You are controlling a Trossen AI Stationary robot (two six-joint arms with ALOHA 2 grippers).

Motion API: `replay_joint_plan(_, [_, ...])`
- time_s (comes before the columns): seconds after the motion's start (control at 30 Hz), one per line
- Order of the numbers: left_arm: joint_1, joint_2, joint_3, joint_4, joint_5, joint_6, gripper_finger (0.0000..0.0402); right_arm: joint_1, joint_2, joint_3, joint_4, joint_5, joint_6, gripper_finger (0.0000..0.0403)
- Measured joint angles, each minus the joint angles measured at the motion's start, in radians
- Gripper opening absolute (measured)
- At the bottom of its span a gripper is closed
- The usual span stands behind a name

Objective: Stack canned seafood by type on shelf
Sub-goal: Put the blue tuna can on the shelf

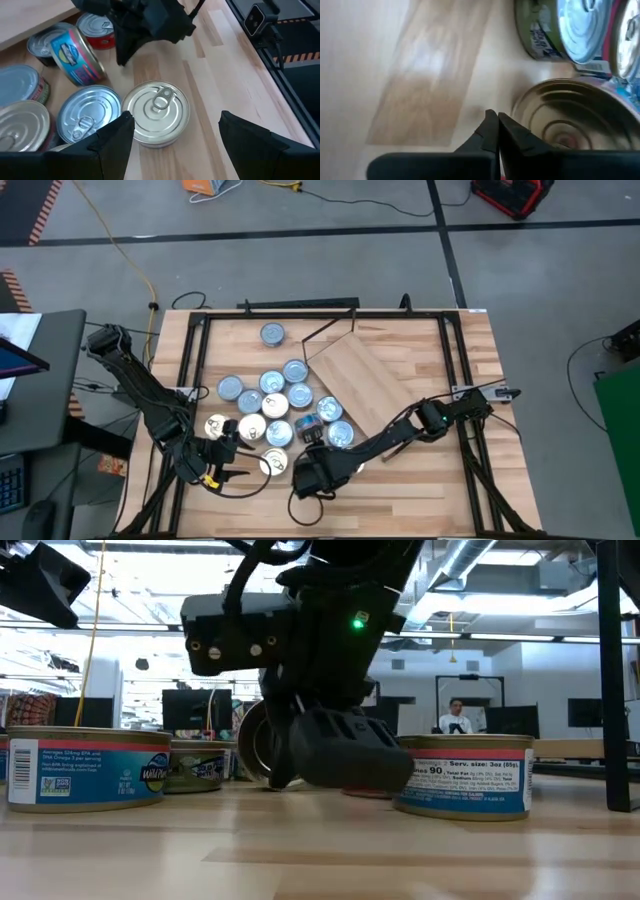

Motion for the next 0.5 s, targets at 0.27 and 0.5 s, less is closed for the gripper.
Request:
replay_joint_plan(0.27, [0.0,0.0,0.0,0.002,-0.019,-0.036,0.0279,-0.013,-0.002,0.215,-0.216,-0.116,0.118,0.0066])
replay_joint_plan(0.5, [0.0,0.016,0.0,0.005,-0.171,-0.041,0.0279,-0.057,-0.006,0.335,-0.275,-0.176,0.078,0.0173])
